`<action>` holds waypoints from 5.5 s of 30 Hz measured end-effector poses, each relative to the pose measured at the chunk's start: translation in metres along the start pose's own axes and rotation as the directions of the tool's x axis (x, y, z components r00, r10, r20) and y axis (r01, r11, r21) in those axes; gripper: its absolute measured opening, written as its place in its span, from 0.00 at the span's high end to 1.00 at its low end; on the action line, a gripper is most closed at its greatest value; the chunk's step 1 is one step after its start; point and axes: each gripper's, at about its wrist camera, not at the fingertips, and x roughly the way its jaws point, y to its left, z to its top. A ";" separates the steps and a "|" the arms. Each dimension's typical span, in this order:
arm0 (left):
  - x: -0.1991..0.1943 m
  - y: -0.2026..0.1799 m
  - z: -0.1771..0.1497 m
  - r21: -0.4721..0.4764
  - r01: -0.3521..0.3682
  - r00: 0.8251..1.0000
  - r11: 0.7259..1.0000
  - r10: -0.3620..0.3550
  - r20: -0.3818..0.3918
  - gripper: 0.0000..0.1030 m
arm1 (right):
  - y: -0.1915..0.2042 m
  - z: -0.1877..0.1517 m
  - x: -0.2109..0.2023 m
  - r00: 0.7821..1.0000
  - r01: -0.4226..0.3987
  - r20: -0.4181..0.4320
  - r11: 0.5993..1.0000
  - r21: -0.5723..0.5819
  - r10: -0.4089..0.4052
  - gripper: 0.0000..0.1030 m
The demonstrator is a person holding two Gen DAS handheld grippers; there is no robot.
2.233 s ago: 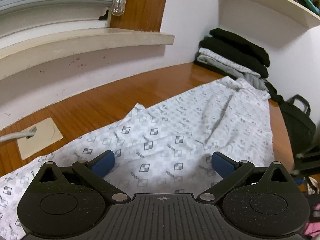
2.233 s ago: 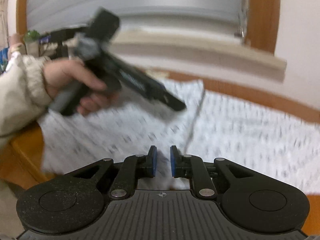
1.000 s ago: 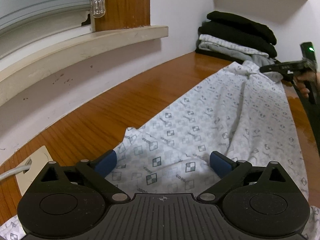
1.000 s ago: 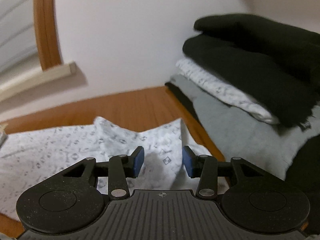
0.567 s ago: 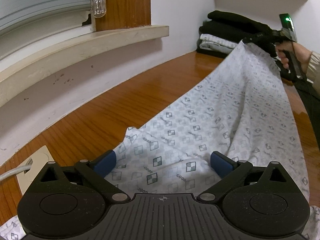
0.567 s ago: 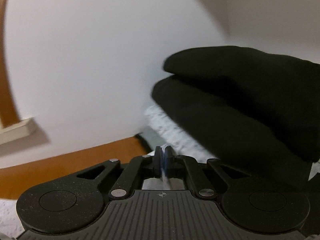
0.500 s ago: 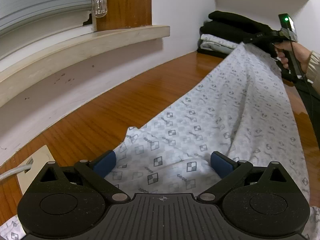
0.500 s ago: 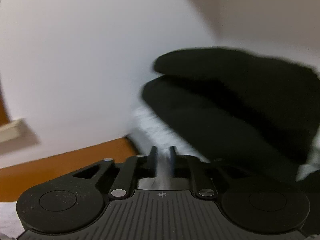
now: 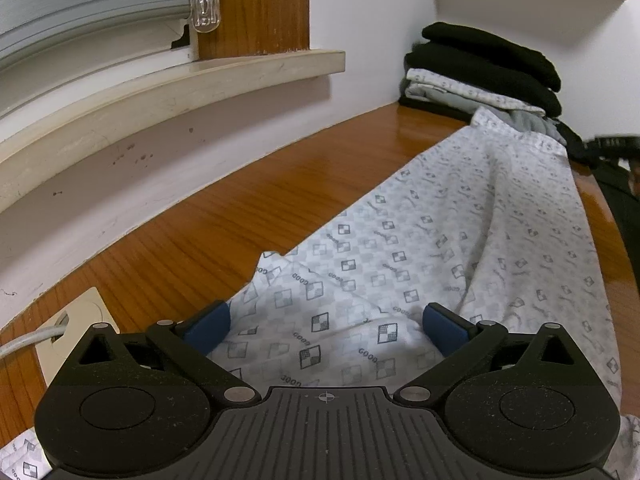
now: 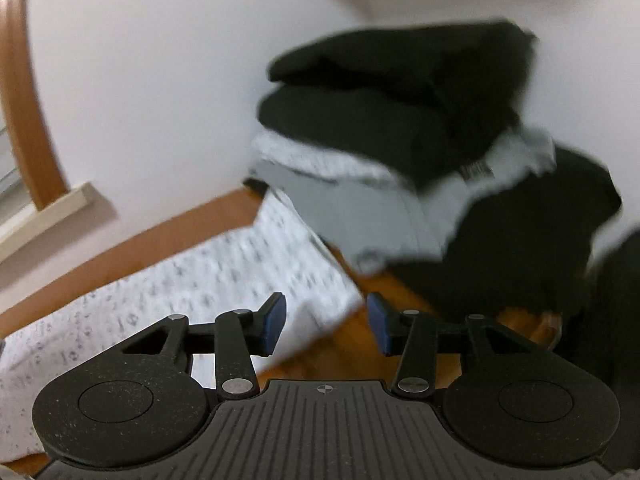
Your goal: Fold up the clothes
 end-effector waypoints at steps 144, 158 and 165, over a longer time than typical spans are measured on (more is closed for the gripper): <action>-0.338 0.105 0.046 -0.375 0.017 0.905 0.927 0.145 0.399 1.00 | 0.515 -0.072 -0.221 0.323 -0.753 -0.094 0.196 -0.628 0.942 0.95; -0.327 0.183 -0.130 -0.618 -0.090 0.954 0.781 0.246 0.172 0.77 | 0.550 -0.121 -0.162 0.429 -0.778 -0.256 0.210 -0.592 0.866 0.95; -0.332 0.187 -0.156 -0.666 -0.090 0.955 0.740 0.255 0.154 0.65 | 0.560 -0.096 -0.128 0.511 -0.728 -0.194 0.301 -0.616 0.837 0.95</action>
